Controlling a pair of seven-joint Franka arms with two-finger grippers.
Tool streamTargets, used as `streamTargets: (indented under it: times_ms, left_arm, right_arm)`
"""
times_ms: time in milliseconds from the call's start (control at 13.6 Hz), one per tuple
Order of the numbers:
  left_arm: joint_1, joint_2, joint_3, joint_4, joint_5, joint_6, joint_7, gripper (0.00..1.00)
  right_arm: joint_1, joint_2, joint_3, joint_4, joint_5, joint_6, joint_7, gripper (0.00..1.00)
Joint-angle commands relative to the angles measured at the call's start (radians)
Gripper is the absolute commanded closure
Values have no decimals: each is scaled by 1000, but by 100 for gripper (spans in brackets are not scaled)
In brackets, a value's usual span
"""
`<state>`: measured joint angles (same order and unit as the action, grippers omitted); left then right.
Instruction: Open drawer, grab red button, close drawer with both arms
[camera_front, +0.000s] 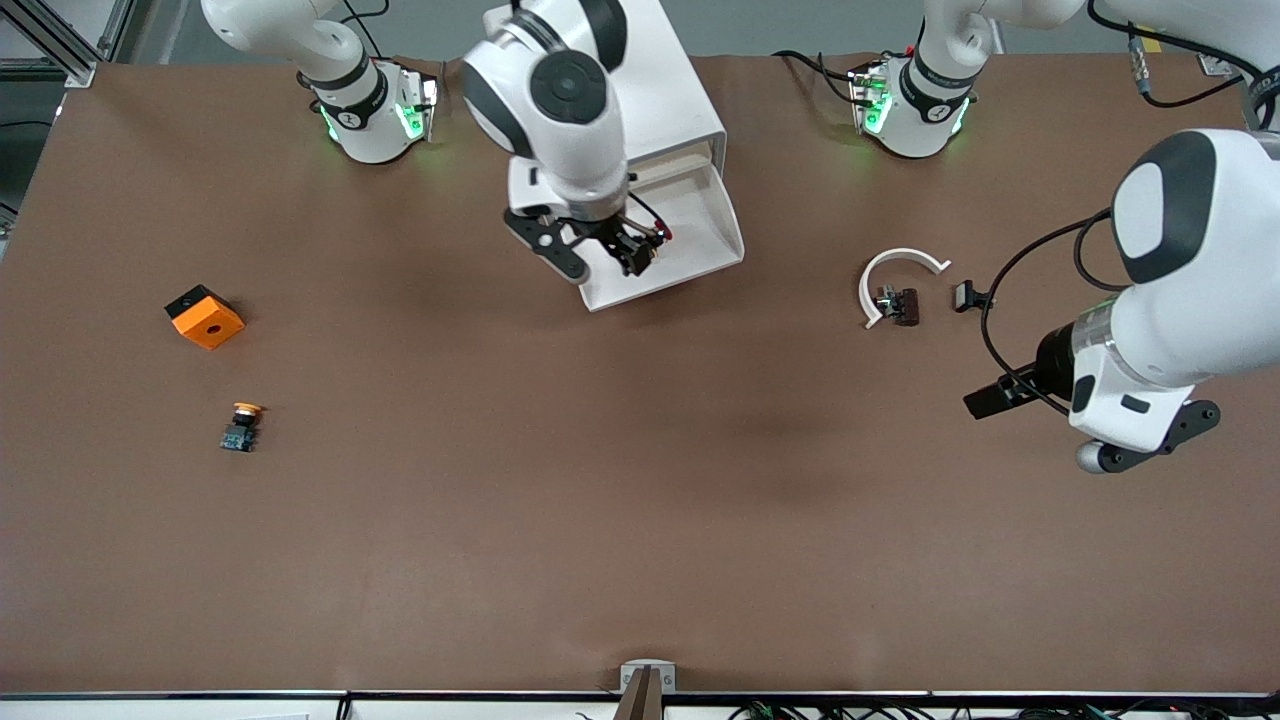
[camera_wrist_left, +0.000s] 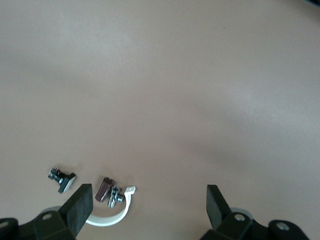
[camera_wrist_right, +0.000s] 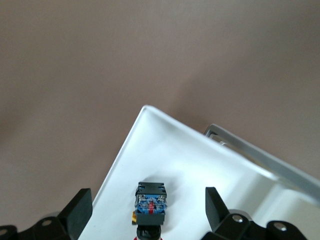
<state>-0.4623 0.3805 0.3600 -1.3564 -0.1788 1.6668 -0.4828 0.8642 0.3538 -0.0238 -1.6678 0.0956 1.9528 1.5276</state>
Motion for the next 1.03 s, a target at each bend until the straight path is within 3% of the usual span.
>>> streamTargets:
  times_ms: [0, 221, 959]
  left_arm:
    - [-36, -159, -15, -254, 36, 176, 9, 0]
    - [-35, -242, -39, -424, 38, 326, 9, 0]
    - [-39, -230, -125, -486, 85, 360, -169, 0]
  right_arm:
    - [30, 51, -15, 43, -7, -5, 17, 0]
    - [53, 74, -15, 43, -11, 27, 16, 0]
    - [96, 129, -15, 43, -13, 63, -4, 0]
